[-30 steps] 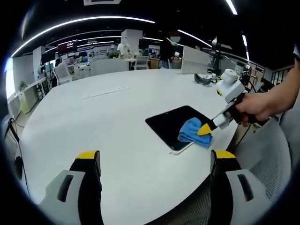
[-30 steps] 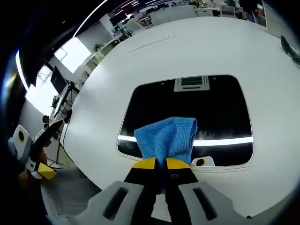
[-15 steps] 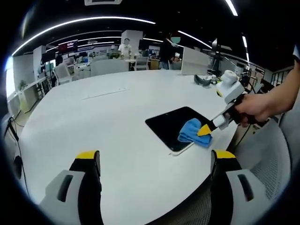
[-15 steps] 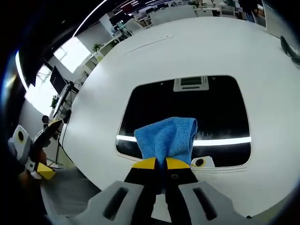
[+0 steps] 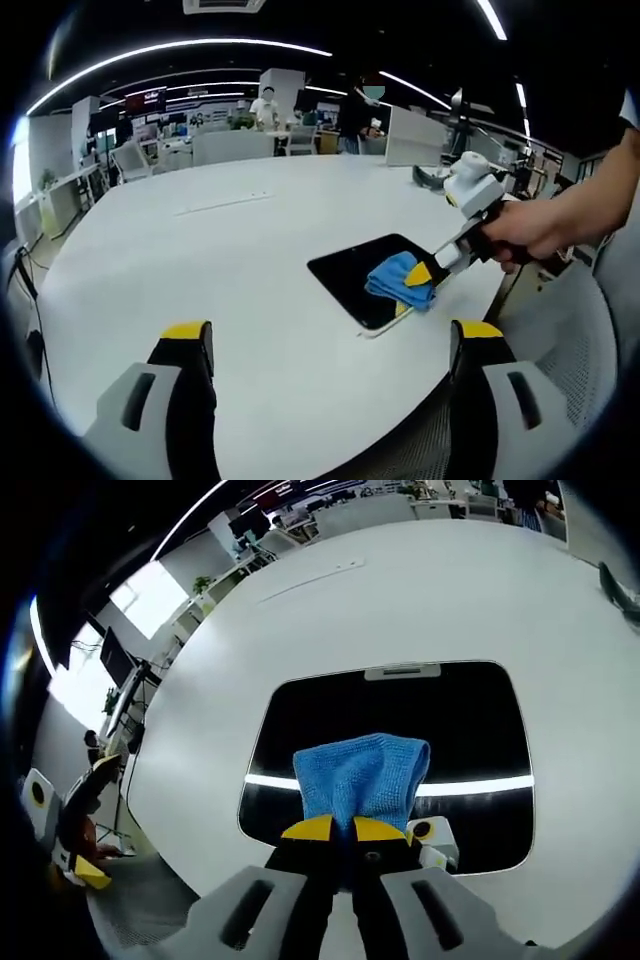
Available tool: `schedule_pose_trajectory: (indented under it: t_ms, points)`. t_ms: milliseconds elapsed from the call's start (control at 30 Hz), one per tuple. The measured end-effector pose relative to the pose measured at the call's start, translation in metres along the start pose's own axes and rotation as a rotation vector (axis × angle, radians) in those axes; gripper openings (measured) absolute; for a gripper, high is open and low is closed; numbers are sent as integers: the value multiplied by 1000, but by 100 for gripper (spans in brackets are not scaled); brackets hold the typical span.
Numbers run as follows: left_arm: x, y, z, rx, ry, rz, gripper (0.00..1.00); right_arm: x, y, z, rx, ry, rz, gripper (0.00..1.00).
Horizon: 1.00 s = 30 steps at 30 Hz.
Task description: Wipe the mirror surface with the cleaning cloth until all visible marks leave the cleaned area.
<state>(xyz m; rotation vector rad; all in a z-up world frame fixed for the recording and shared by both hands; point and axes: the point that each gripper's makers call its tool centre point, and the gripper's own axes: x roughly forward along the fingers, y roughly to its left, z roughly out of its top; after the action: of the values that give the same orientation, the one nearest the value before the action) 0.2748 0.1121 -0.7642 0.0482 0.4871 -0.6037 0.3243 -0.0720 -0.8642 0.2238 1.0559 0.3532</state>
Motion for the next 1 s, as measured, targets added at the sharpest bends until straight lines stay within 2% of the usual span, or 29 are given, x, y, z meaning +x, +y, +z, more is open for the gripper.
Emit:
schedule_pose_trajectory:
  t_ms: [1000]
  points:
    - [1,1,-3,-13,22,-3,99,35,-15,69,-49,-6,-46,0]
